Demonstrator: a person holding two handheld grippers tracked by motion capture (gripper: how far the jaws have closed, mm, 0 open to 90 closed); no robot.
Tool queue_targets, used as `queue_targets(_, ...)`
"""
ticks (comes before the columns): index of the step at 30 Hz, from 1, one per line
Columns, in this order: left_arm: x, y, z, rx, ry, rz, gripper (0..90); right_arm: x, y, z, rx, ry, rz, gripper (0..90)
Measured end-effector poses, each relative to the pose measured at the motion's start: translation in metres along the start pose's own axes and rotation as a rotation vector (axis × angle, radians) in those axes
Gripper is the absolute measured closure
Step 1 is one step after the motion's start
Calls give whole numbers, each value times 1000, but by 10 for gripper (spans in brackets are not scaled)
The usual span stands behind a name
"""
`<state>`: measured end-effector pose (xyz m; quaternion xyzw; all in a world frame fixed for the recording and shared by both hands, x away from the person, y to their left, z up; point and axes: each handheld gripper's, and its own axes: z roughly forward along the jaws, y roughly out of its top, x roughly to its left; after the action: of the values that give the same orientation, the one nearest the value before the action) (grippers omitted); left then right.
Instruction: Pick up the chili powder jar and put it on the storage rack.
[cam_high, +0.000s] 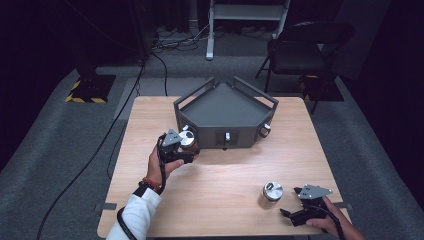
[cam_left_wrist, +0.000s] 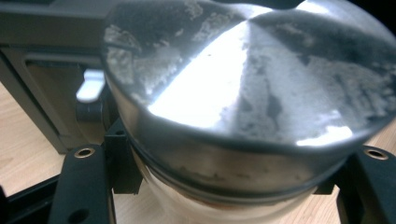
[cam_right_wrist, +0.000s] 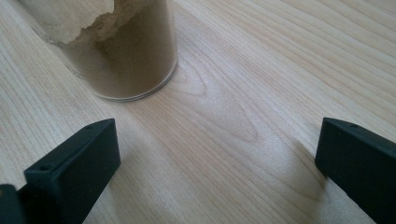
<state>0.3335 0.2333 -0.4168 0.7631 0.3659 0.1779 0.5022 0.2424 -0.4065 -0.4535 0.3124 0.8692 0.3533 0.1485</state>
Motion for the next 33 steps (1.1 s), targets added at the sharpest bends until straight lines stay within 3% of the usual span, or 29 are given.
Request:
queue_targets(12, -6, 29, -6, -23, -7, 26, 314, 0, 0, 0, 0, 0, 0, 0)
queue_targets(23, -14, 63, 1, -47, -21, 38, 314, 0, -1, 0, -4, 0, 0, 0)
queue_targets(33, -19, 84, 9, -63, -24, 49, 314, 0, -1, 0, -4, 0, 0, 0)
